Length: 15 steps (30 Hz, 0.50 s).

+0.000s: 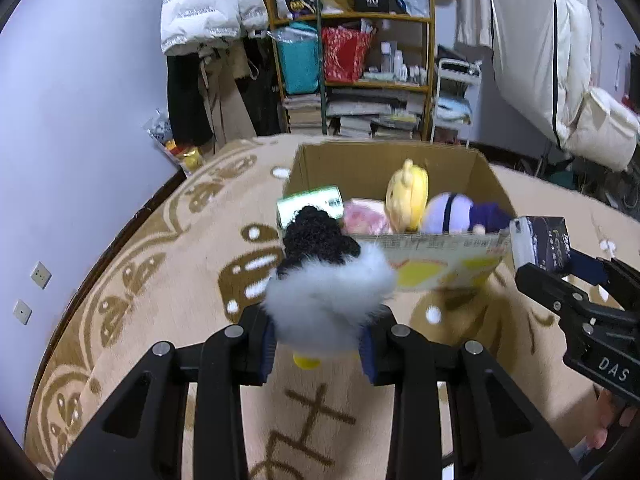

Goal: Organize soft objects
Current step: 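Carry the penguin with left tool while right tool carries Face pack over box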

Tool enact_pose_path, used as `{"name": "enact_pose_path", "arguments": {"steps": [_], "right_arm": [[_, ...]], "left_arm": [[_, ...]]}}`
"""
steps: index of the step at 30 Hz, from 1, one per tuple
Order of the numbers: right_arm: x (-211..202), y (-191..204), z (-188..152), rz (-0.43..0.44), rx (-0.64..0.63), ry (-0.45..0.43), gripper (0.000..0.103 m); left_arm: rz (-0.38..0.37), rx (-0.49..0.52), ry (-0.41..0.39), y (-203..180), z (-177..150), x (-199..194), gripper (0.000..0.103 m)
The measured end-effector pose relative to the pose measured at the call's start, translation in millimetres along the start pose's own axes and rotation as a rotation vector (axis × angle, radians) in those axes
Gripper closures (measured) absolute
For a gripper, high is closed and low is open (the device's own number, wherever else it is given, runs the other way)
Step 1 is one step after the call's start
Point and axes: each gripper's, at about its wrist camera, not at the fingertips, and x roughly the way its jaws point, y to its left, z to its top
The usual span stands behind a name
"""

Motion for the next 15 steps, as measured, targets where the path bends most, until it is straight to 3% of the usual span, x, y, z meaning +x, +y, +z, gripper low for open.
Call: {"name": "enact_pose_path", "arguments": {"steps": [15], "right_arm": [[-26,3,31,0.006,-0.022,-0.166,0.034]], "left_arm": [[0.005,0.043,-0.166,-4,41,-20,0.071]]}}
